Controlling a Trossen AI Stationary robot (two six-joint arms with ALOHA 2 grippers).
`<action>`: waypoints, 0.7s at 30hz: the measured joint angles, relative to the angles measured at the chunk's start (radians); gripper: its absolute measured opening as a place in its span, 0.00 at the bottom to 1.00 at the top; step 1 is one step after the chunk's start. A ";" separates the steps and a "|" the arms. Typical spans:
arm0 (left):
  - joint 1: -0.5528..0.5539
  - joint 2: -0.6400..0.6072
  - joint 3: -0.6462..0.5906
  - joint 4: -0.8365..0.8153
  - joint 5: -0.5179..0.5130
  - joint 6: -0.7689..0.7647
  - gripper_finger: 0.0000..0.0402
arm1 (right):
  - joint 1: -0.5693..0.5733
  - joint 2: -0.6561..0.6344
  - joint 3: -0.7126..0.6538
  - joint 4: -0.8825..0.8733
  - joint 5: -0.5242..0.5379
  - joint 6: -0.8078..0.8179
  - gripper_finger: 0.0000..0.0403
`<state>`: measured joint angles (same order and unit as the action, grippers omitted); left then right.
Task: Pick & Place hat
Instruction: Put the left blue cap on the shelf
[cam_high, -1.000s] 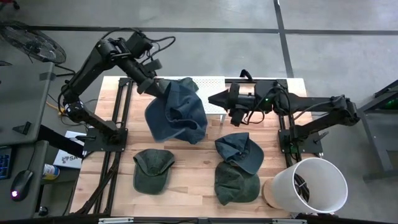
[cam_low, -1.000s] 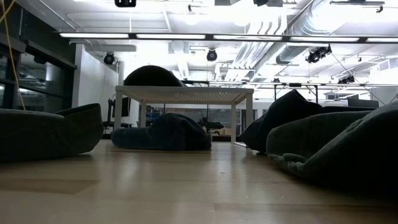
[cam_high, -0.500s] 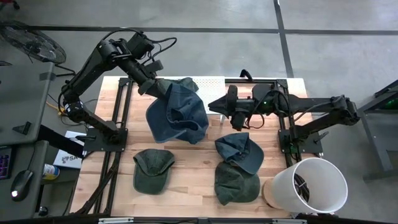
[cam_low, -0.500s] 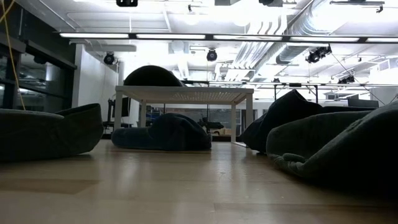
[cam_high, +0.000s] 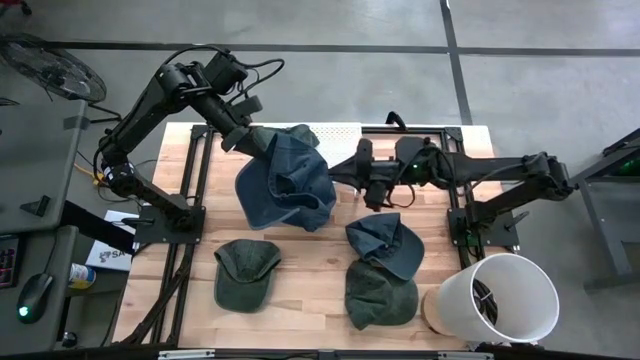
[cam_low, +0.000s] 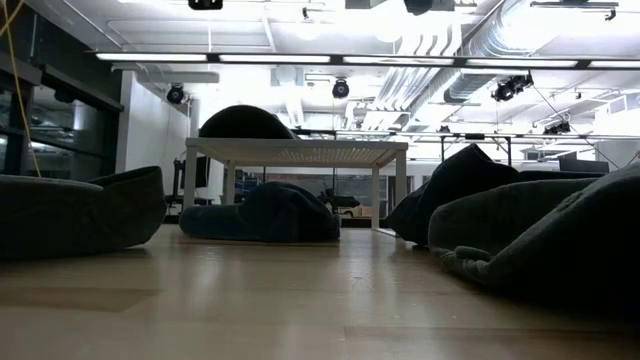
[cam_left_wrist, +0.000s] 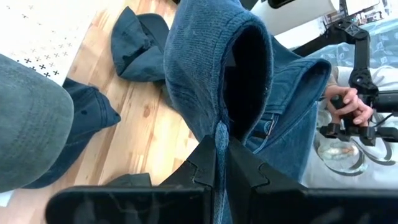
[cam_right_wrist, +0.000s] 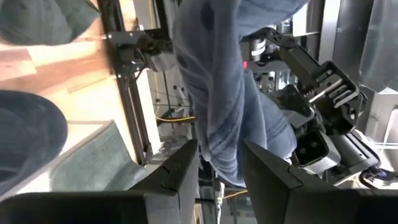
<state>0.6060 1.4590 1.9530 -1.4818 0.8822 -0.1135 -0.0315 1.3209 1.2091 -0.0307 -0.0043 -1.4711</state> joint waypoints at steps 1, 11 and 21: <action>0.000 0.000 0.000 -0.001 0.000 0.000 0.03 | 0.000 0.007 0.000 0.012 0.014 -0.008 0.28; 0.000 0.000 0.000 -0.002 0.001 -0.002 0.03 | 0.008 0.021 0.000 0.073 0.086 -0.076 0.28; 0.000 0.000 0.000 0.005 0.017 0.008 0.03 | -0.015 0.039 0.000 0.087 0.058 -0.082 0.28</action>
<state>0.6062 1.4586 1.9530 -1.4773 0.8995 -0.1056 -0.0467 1.3598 1.2087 0.0564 0.0535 -1.5529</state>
